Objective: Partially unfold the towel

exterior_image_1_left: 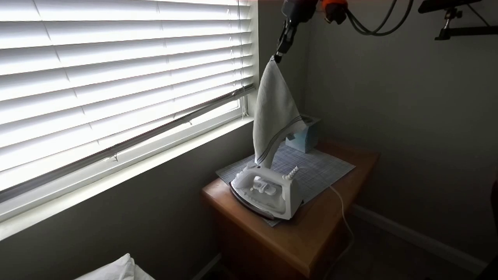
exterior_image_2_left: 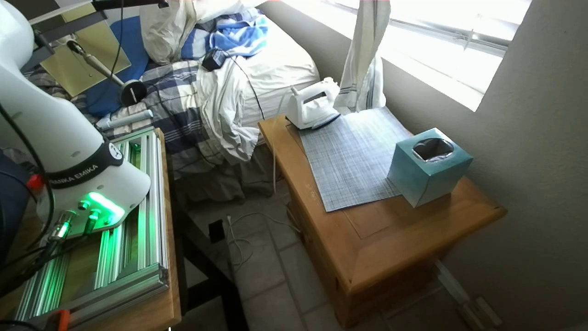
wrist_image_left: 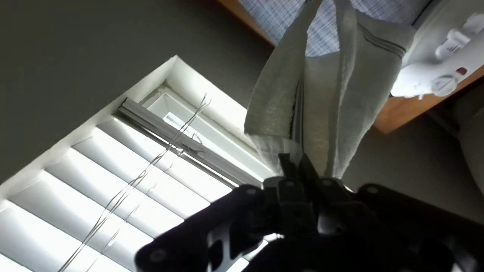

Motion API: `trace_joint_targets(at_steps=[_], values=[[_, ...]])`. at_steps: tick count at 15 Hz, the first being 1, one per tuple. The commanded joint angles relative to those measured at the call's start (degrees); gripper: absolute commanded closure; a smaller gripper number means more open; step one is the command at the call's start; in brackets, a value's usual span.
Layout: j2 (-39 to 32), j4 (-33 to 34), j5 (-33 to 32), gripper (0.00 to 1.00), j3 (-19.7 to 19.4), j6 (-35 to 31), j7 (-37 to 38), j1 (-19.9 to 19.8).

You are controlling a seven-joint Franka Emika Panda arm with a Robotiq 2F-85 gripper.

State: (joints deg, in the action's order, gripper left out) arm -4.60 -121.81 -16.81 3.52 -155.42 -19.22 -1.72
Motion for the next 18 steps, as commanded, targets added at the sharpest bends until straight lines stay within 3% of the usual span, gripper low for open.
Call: trace_joint_targets(at_steps=[1,5,8,14,18], values=[[-5.9,6.9,-7.9,0.99,-3.0,-3.6,9.3,1.8],[-9.0,9.2,-17.1,0.99,-5.8,-4.4,21.4,2.4],[-9.7,6.5,-19.7,0.99,-6.5,-3.6,24.3,2.9],[-10.0,-1.8,-12.9,0.99,-5.2,0.1,17.1,3.2],[-9.4,-6.0,-16.9,0.99,-7.7,6.6,16.0,3.4]])
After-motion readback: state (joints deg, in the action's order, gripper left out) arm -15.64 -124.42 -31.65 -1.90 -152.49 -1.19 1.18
